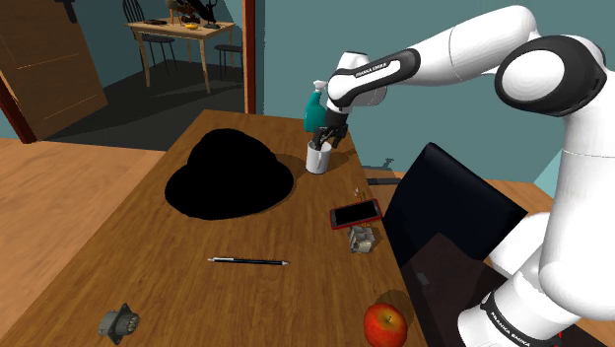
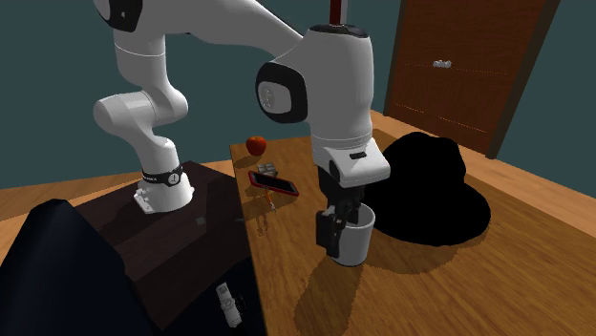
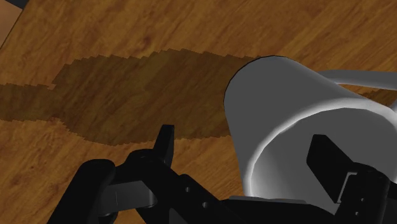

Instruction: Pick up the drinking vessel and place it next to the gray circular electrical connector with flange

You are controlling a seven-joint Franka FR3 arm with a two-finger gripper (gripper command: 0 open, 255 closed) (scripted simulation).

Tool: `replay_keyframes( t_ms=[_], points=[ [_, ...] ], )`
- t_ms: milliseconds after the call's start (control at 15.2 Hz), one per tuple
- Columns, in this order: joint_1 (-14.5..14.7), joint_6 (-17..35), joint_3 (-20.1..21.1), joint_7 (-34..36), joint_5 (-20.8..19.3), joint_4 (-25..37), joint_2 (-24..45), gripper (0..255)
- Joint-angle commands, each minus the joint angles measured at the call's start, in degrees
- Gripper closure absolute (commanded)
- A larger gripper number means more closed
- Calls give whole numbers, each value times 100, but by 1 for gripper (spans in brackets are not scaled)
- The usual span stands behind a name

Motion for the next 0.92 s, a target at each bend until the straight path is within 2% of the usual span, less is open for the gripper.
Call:
replay_keyframes(
  t_ms=[0, 198, 264, 858],
  points=[
    [1, 3, 0, 1, 0, 1, 3, 0],
    [1, 2, 0, 1, 0, 1, 2, 0],
    [1, 2, 0, 1, 0, 1, 2, 255],
    [1, 3, 0, 1, 0, 1, 3, 255]
  ],
)
